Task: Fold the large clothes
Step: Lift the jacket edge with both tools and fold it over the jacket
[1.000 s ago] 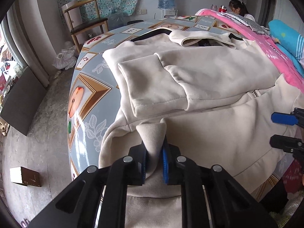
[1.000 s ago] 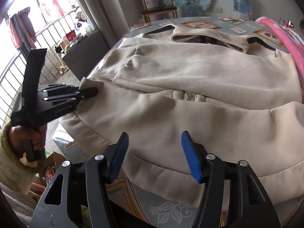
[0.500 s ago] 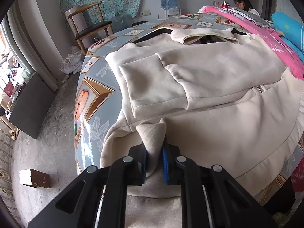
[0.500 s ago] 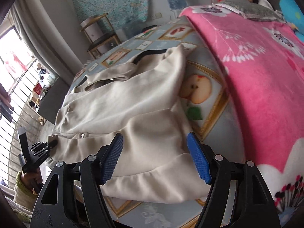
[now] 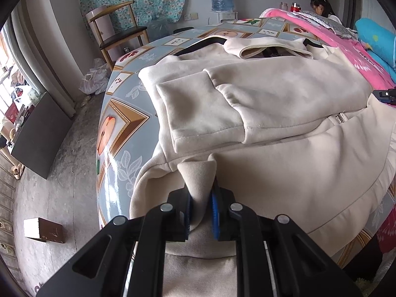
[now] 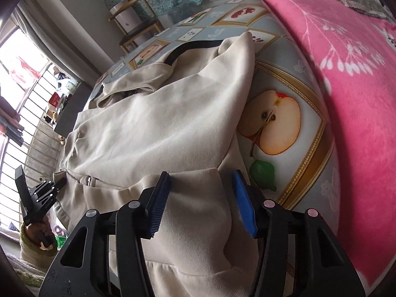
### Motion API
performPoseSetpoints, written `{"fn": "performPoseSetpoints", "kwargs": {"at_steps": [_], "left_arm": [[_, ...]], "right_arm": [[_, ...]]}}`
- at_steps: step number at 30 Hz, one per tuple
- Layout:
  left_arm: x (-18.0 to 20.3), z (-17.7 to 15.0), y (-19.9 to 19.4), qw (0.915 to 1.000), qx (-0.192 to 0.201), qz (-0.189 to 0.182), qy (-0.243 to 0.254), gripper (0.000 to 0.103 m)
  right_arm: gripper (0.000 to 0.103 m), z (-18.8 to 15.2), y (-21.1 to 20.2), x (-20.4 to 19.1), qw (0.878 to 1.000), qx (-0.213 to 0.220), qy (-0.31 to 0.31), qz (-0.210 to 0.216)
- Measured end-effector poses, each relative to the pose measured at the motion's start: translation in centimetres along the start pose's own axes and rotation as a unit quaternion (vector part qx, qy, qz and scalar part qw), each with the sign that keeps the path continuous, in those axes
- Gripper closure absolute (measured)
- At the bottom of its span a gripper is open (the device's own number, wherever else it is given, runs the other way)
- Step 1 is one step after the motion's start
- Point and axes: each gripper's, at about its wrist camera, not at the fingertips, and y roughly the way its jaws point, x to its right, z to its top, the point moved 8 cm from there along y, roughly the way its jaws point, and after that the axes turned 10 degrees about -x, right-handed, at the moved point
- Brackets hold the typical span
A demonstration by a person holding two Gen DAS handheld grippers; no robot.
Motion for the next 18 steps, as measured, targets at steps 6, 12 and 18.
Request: {"fn": "performPoseSetpoints", "kwargs": {"at_steps": [6,12,18], "left_arm": [[0.0,0.0,0.0,1.0000,0.000,0.000,-0.001,0.090],[0.0,0.0,-0.1,1.0000,0.002,-0.003,-0.003,0.090],[-0.4,0.1,-0.1,0.9995,0.002,-0.025,-0.020,0.090]], "right_arm": [[0.054,-1.0,-0.3,-0.4,0.999,-0.026,-0.021,0.007],[0.058,-1.0,0.2,-0.3,0.999,-0.040,-0.022,0.007],[0.087,-1.2,-0.6,-0.7,0.999,-0.036,-0.026,-0.027]]}}
